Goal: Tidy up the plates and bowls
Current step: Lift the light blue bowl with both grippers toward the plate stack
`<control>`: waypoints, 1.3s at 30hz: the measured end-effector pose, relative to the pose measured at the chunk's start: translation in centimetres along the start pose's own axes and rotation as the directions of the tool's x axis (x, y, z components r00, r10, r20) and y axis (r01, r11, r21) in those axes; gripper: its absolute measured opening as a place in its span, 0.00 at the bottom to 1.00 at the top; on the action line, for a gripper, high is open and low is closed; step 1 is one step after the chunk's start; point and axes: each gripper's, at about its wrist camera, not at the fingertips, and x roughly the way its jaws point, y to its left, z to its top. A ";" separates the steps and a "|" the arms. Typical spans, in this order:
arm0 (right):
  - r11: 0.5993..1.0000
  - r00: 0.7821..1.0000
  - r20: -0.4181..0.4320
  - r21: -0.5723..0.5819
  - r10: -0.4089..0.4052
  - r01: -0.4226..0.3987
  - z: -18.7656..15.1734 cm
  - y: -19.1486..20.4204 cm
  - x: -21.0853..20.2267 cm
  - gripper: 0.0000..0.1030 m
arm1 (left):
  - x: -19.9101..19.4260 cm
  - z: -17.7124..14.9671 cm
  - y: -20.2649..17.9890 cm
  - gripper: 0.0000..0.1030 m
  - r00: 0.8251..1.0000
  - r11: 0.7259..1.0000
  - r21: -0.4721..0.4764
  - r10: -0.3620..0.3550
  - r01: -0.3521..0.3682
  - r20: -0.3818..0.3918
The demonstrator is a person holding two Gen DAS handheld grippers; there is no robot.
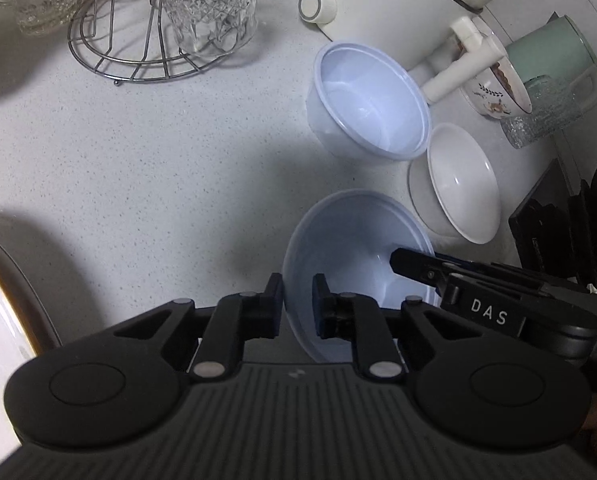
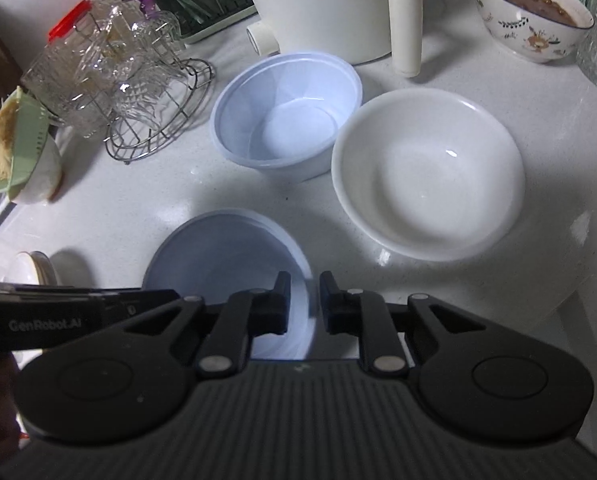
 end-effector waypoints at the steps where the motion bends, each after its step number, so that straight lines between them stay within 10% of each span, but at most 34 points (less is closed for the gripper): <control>1: 1.000 1.000 0.001 -0.002 -0.001 0.001 0.0 0.1 0.0 0.18 | -0.1 0.0 0.0 0.17 1.000 1.000 0.001 0.001 -0.001 0.000; 23: 0.980 0.988 -0.041 -0.124 0.152 -0.156 2.1 7.3 1.0 0.18 | -6.2 -1.0 7.3 0.17 0.993 0.972 -0.222 0.092 -0.072 0.080; 39: 0.971 0.992 -0.019 -0.205 0.122 -0.123 1.9 8.0 1.8 0.21 | -6.4 -1.4 7.9 0.19 0.982 0.958 -0.247 0.170 -0.146 0.078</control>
